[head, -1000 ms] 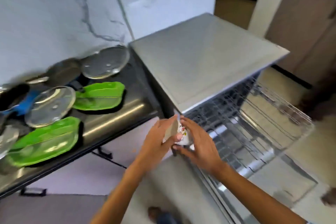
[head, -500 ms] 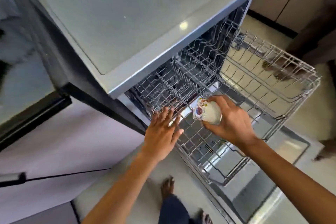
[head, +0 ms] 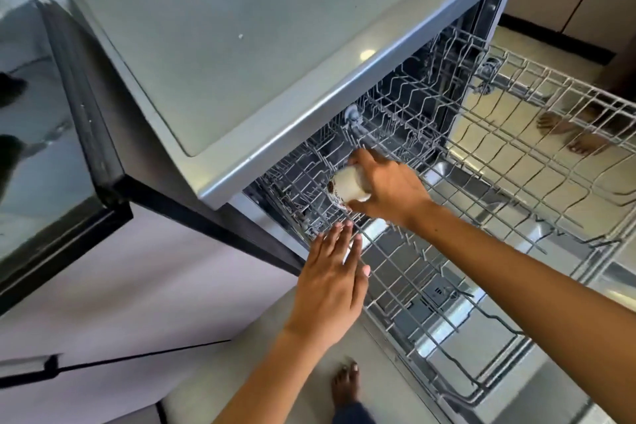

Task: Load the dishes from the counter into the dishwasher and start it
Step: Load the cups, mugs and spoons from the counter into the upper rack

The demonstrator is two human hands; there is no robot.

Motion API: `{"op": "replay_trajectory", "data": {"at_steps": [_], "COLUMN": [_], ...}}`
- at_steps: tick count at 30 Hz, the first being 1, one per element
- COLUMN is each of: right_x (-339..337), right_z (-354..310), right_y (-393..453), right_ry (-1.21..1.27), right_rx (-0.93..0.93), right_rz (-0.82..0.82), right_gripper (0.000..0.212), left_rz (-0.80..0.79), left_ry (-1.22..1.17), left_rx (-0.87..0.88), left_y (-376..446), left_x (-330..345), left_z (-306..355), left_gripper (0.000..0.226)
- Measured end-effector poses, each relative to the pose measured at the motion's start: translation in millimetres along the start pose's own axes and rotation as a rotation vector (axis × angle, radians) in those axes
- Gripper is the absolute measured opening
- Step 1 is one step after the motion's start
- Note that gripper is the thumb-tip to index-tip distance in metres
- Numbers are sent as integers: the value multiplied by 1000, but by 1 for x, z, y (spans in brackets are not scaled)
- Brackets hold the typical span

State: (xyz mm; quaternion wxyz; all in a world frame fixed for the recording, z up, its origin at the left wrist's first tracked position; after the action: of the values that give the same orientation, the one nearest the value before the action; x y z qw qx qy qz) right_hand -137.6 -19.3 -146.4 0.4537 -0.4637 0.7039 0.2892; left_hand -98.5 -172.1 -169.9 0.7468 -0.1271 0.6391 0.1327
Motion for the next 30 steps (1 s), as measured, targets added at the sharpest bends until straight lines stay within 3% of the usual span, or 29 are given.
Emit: {"op": "replay_trajectory", "data": {"at_steps": [5, 9, 14, 19, 25, 30], "right_x": [16, 49, 69, 86, 82, 88], "right_z": [-24, -39, -55, -62, -67, -60], "right_y": [33, 57, 73, 78, 70, 77], "right_ry": [-9, -81, -65, -77, -125, -166], "right_rx": [-49, -39, -25, -65, -331, -378], "right_rz": [-79, -210, -252, -266, -194, -177], "right_gripper": [67, 57, 51, 49, 56, 51], "left_rz": [-10, -5, 5, 20, 38, 61], "left_ry": [37, 59, 59, 54, 59, 61], "left_rx": [-19, -20, -39, -53, -53, -49], "left_y": [0, -1, -1, -2, -2, -1], "left_x": [-1, 1, 1, 1, -3, -2], "left_z": [1, 3, 3, 3, 3, 3], "left_gripper": [61, 53, 52, 51, 51, 49]}}
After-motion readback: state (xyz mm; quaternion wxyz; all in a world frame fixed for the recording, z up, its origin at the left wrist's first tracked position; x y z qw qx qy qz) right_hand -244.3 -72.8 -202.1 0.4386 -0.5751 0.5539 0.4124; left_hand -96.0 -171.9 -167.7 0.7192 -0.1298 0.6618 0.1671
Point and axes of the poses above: each hand's wrist, its own y-axis towards the middle knuckle, its own x-axis out of the palm, z = x × y, the point moved 7 cm from there along y, towards the middle knuckle, and after that the axes turned 9 degrees about x, right-handed, at the moved point
